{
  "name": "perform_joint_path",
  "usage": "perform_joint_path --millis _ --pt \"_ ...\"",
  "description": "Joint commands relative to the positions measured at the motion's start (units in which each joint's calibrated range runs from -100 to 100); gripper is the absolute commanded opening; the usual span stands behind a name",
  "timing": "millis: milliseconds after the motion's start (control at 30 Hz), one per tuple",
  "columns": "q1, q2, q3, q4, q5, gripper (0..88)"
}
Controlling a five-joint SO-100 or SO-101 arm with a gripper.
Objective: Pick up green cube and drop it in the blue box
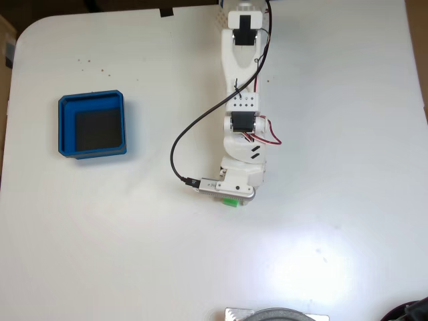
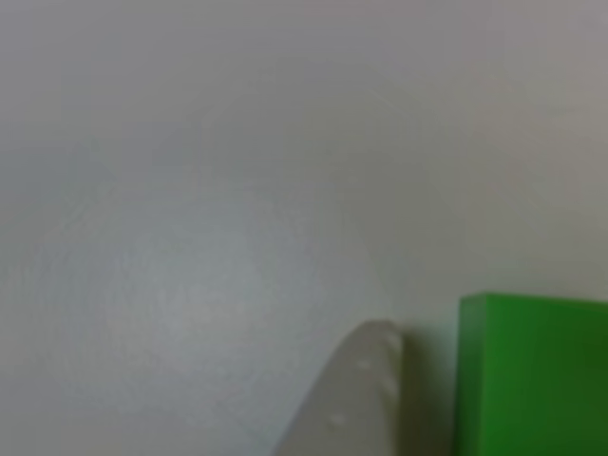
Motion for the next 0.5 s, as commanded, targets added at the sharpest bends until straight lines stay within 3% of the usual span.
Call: perform_joint_path --millis 0,267,467 --pt "0.4 -1.5 -3.1 -0.8 -0.1 33.7" --pt "0.7 -1.6 -3.1 -0.8 -0.1 17.3" --pt "0.7 -1.6 -3.2 -0.8 -0.1 12.6"
